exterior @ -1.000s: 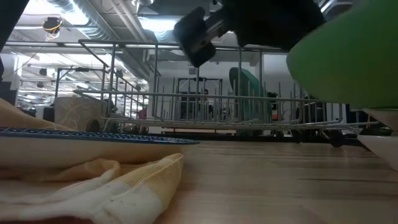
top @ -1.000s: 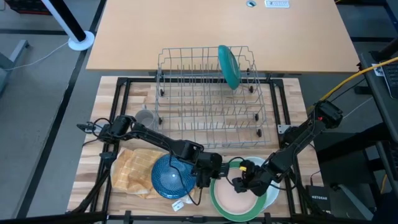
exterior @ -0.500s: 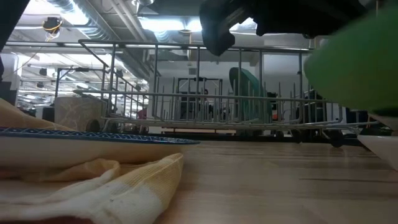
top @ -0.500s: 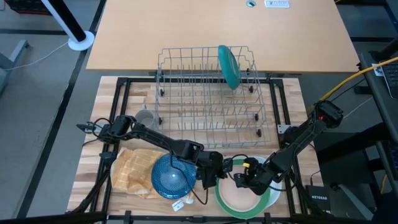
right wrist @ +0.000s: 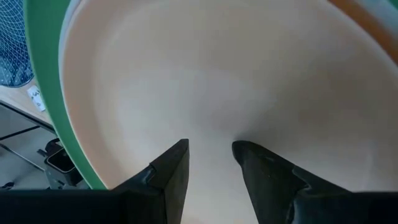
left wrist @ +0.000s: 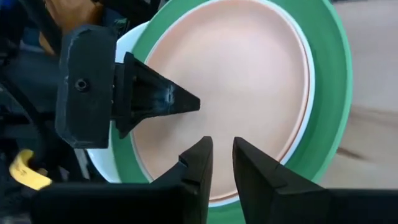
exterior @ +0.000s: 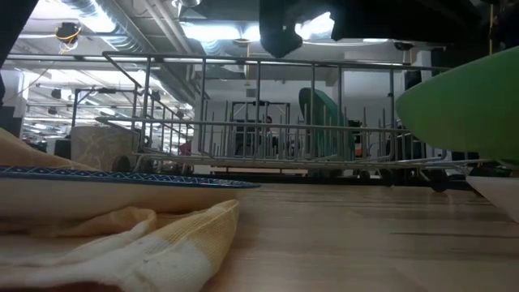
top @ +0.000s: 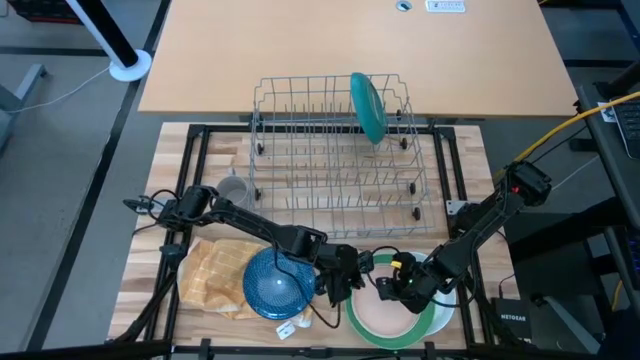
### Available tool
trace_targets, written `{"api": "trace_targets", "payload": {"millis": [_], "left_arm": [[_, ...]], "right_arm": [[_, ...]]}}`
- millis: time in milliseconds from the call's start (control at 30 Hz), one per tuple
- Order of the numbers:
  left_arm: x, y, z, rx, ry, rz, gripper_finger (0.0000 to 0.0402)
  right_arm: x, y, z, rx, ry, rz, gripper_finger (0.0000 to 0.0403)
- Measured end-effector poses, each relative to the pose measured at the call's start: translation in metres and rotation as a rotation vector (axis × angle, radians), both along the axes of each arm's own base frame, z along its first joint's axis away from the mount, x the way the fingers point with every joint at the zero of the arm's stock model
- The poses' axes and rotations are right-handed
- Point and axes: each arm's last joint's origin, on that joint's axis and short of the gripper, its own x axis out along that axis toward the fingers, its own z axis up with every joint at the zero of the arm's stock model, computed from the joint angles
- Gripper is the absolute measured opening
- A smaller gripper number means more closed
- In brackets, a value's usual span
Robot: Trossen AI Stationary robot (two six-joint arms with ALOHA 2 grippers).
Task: Sort dishes
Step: Move the stacked plates to the bottom left of the table
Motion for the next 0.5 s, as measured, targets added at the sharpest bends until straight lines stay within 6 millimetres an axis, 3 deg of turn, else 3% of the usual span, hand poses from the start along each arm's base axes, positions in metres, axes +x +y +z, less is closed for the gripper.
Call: {"api": "trace_targets", "payload": {"millis": [267, 500], "left_arm": [[-0.0002, 0.0003, -0.0003, -0.202, 0.084, 0.175, 0.0090], [-0.0004, 0.0001, -0.0006, -0.216, 0.094, 0.189, 0.0127]], "right_arm": [[0.0002, 0.0003, -0.0002, 0.002, -0.003, 0.000, 0.0152], [0.0012, 0.0002, 0.0000, -0.019, -0.032, -0.008, 0.0152]]}}
